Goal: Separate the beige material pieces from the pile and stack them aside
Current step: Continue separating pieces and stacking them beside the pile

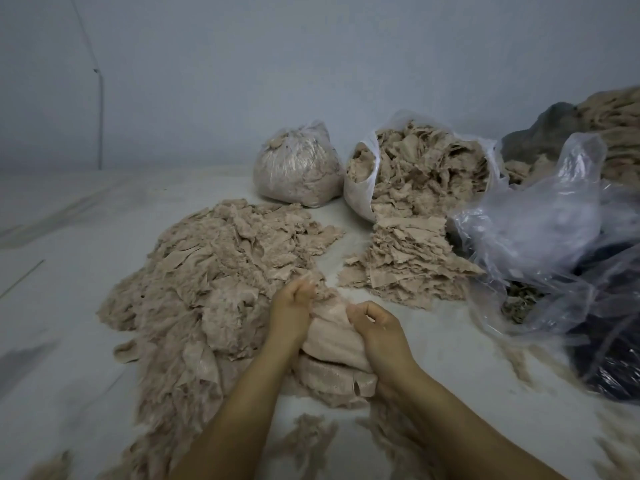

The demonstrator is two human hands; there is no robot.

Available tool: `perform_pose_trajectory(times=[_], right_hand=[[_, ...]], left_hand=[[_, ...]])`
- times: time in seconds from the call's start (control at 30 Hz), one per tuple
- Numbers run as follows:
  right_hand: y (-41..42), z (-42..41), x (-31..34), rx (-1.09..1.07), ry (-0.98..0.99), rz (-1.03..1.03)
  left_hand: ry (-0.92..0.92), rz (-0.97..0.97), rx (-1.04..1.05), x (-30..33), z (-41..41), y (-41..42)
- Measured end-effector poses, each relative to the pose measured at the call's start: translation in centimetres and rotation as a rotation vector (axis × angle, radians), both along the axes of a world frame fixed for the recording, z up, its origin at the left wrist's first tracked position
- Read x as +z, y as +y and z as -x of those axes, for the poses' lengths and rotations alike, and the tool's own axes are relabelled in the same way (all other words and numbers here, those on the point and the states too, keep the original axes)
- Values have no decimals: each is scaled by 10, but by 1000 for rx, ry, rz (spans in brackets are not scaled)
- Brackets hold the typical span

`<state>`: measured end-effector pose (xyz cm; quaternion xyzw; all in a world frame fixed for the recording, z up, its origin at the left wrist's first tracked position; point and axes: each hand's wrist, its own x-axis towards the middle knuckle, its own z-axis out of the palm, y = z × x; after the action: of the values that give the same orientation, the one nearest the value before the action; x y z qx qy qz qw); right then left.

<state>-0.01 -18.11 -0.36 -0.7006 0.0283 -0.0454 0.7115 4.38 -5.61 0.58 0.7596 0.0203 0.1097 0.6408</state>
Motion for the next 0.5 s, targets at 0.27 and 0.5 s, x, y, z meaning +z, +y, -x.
perform_pose_trajectory(times=[0.27, 0.5], right_hand=[[-10, 1, 5, 1, -16, -116], [-18, 8, 2, 133, 88, -56]], left_hand=[[9, -128, -425, 3, 14, -5], [11, 155, -48, 6, 6, -4]])
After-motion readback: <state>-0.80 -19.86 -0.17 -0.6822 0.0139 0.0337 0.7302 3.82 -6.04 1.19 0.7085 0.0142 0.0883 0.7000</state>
